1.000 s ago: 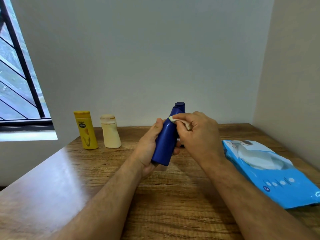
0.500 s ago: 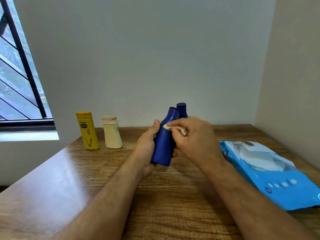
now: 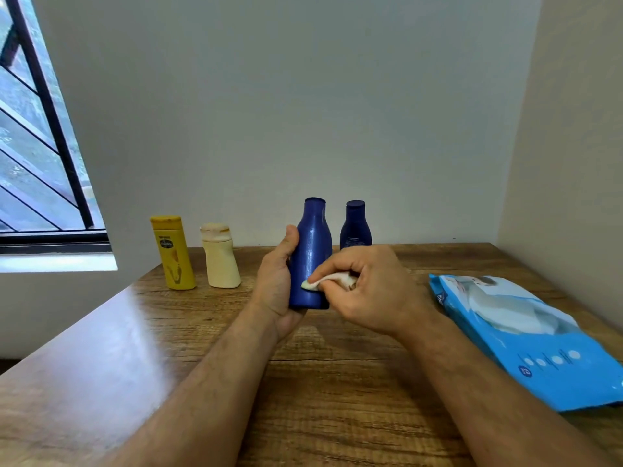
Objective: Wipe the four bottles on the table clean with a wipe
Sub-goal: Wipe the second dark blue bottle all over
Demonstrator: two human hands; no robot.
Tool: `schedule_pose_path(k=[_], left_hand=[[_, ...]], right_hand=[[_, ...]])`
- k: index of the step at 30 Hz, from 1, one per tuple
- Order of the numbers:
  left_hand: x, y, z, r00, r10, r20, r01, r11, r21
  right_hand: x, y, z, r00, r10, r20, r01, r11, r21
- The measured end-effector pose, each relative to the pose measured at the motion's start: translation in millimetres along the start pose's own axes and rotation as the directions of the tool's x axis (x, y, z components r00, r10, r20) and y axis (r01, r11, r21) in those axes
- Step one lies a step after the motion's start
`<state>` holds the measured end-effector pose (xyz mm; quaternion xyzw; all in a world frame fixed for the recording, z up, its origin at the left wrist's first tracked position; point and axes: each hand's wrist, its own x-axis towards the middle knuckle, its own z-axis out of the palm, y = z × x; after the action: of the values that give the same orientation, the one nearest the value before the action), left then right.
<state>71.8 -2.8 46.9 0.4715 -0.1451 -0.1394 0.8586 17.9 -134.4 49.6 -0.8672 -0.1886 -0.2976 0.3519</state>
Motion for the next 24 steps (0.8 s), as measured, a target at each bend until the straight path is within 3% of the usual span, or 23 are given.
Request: schedule_pose_path(k=[6,9,11,14,17,21,24], left_hand=[[-4.2,-3.4,3.6,0.996,-0.024,0.083,0.019,0.998,0.054],[-4.8,-3.6,4.4,0.996,-0.034,0.087,0.025,0.995,0.095],[-4.3,-3.3,4.5,0.998,-0.016,0.067,0.010,0.996,0.089],[-1.1,-1.7,2.0,1.000,0.017,-0.005,-0.017,0.999,0.032],[3.8,1.5,-0.5,0.995,0.030,-0.094,-0.034,0.999,-0.041],[4.5,2.2,-0.6,0.994,0.001,-0.112,-0.013,0.995,-0.104],[1.1,-1.7,3.0,0.997,-0.051,-0.053,0.048,0.997,-0.061]], right_hand=[[5.1,6.8,-3.0,0.929,0.018,-0.369,-0.057,0.994,-0.096],[7.2,8.3,-6.8,0.892,0.041,-0.451,-0.086,0.993,-0.079],[5.8,7.2,-7.2,0.919,0.059,-0.391,-0.071,0.997,-0.017],[1.9,3.8,-4.3,0.985,0.079,-0.152,-0.071,0.996,0.056],[0.2,1.9,-0.3,0.995,0.086,0.060,-0.088,0.996,0.033],[1.6,2.8,1.7,0.995,0.097,0.038,-0.097,0.995,0.020],[3.7,6.0,1.3,0.983,0.148,-0.110,-0.148,0.989,0.006]])
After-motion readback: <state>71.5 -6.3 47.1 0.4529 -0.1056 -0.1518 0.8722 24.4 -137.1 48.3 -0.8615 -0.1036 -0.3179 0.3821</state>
